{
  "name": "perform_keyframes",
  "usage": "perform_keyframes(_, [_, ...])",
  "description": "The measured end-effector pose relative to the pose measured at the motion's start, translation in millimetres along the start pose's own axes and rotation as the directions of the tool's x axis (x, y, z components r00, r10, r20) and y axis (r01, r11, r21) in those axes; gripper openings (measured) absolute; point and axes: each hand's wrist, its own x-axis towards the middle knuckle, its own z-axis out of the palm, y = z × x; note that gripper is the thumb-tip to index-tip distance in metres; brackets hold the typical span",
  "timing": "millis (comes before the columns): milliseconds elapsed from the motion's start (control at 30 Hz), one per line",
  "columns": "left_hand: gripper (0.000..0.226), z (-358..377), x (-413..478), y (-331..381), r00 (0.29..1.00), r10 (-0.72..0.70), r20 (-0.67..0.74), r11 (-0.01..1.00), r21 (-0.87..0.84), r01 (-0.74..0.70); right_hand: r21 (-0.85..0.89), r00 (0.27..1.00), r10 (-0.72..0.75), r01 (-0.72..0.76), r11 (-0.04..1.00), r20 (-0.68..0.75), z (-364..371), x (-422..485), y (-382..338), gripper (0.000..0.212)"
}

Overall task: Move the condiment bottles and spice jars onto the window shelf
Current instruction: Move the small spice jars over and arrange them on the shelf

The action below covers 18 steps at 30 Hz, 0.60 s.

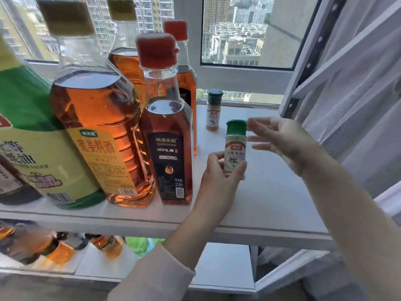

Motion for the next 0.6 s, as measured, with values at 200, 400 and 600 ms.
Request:
perform_keyframes(200, [0.03, 7, 7, -1, 0.998, 0.04, -0.057, 0.994, 0.105, -0.034, -0.009, 0.999, 0.017, -0.017, 1.0, -0.034, 9, -13, 6, 0.043])
perform_keyframes(400, [0.033, 11, 9, -5, 0.996, 0.054, -0.065, 0.988, 0.147, -0.044, 0.07, 0.995, 0.002, 0.005, 0.998, -0.103, 15, -4, 13, 0.03])
perform_keyframes(600, [0.049, 5, 8, -2, 0.997, 0.027, -0.073, 0.983, 0.182, -0.013, 0.007, 0.995, -0.082, 0.083, 0.997, -0.053, 17, 11, 6, 0.027])
